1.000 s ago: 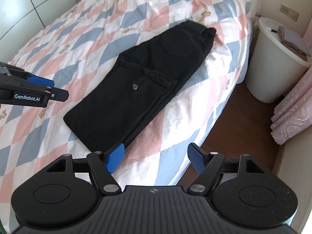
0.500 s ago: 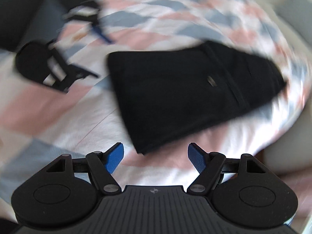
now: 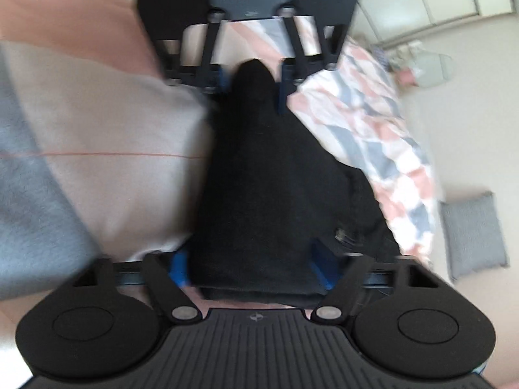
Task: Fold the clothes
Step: 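Grasp the edge of the folded black trousers with both grippers, then lift the held edge with both grippers and fold the trousers over in half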
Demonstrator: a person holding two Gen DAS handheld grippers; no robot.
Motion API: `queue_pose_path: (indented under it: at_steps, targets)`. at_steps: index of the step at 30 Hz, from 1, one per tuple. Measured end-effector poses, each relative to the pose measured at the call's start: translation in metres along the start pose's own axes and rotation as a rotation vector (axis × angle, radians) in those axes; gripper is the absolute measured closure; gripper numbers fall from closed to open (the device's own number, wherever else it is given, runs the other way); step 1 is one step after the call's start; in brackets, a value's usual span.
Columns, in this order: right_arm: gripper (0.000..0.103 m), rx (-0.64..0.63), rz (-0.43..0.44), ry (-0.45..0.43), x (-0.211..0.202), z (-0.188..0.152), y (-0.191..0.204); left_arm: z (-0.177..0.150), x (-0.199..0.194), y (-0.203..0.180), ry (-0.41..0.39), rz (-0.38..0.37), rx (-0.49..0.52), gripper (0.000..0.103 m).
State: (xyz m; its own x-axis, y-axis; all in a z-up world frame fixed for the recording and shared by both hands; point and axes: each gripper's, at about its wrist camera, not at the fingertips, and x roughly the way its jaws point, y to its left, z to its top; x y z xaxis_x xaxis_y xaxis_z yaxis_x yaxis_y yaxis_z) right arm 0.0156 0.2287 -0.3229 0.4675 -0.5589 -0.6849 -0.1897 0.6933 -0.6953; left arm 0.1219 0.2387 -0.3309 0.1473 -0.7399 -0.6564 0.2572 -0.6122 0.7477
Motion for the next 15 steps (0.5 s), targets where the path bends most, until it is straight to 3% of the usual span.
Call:
queue_pose_path:
  at_steps: [3, 6, 9, 15]
  targets:
    - [0.072, 0.102, 0.109, -0.028, -0.008, -0.007, -0.033, 0.009, -0.008, 0.027, 0.027, -0.033, -0.114, 0.074]
    - [0.08, 0.283, 0.223, -0.082, -0.025, -0.018, -0.095, 0.018, -0.021, 0.073, 0.048, -0.068, -0.29, 0.076]
    - [0.082, 0.447, 0.334, -0.137, -0.036, -0.036, -0.165, 0.024, -0.036, 0.128, 0.038, -0.082, -0.435, 0.077]
    - [0.085, 0.732, 0.507, -0.225, -0.033, -0.086, -0.29, 0.043, -0.038, 0.236, -0.017, -0.065, -0.588, 0.077]
